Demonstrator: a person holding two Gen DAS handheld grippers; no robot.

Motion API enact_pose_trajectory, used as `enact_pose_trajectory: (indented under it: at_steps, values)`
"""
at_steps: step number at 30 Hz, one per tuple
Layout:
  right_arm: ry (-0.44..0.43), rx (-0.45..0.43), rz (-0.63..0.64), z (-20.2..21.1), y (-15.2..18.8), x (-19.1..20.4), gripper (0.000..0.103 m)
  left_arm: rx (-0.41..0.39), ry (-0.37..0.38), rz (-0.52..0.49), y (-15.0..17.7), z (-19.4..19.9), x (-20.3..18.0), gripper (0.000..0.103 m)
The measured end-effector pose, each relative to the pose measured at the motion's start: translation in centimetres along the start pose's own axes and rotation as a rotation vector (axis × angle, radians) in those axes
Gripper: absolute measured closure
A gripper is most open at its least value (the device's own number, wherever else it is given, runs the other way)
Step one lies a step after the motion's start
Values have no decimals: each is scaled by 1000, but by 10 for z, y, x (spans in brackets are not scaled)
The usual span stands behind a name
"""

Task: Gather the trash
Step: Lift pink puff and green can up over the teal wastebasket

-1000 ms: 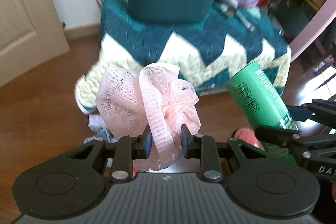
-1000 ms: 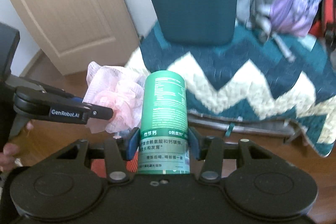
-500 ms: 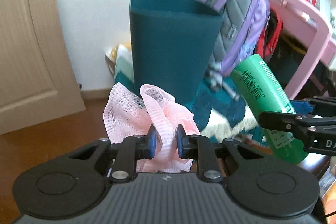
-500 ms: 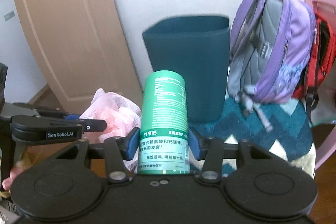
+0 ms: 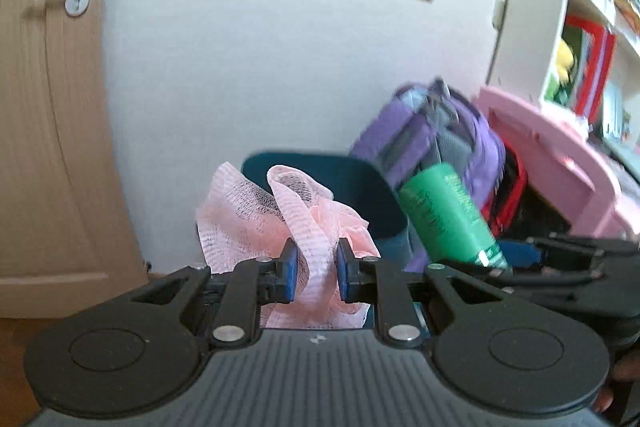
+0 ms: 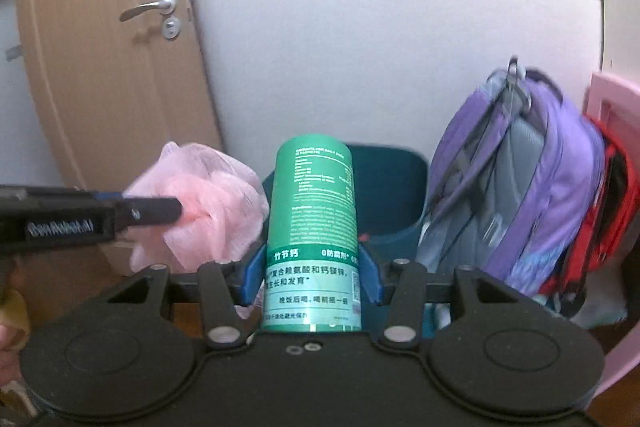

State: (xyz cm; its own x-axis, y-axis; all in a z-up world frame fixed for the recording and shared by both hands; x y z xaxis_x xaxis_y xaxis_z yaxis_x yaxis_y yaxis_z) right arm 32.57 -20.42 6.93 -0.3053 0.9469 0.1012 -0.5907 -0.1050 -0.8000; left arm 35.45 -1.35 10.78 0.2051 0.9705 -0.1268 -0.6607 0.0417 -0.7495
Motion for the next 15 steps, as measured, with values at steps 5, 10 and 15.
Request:
enact_pose_trajectory:
  at_steps: [5,10,15]
  values:
    - [24,17,-19,-32,-33,-14,54,-66,-20,1,-44,-10,-2,84]
    - [64,31,-18,-70,-58,-26,54,-69,-45,-35,-74,-43,-2,84]
    - [99,50,-10,-111,-74,-35,55,-14,-50,-28,-89,-97,1,84]
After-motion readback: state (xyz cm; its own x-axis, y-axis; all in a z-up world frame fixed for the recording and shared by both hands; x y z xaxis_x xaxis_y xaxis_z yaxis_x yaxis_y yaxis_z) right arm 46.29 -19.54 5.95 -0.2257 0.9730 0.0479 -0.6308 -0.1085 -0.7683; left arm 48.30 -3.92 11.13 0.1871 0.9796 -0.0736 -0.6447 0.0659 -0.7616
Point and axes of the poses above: each gripper's, at about its wrist camera, not at the fingertips, and z roughly against the way its jaws point, x to its left, y to its underside, the point moved 3 cm from there along -z, roughly the way its jaws point, and after that the axes turned 9 degrees about x, right-handed, at the moved point
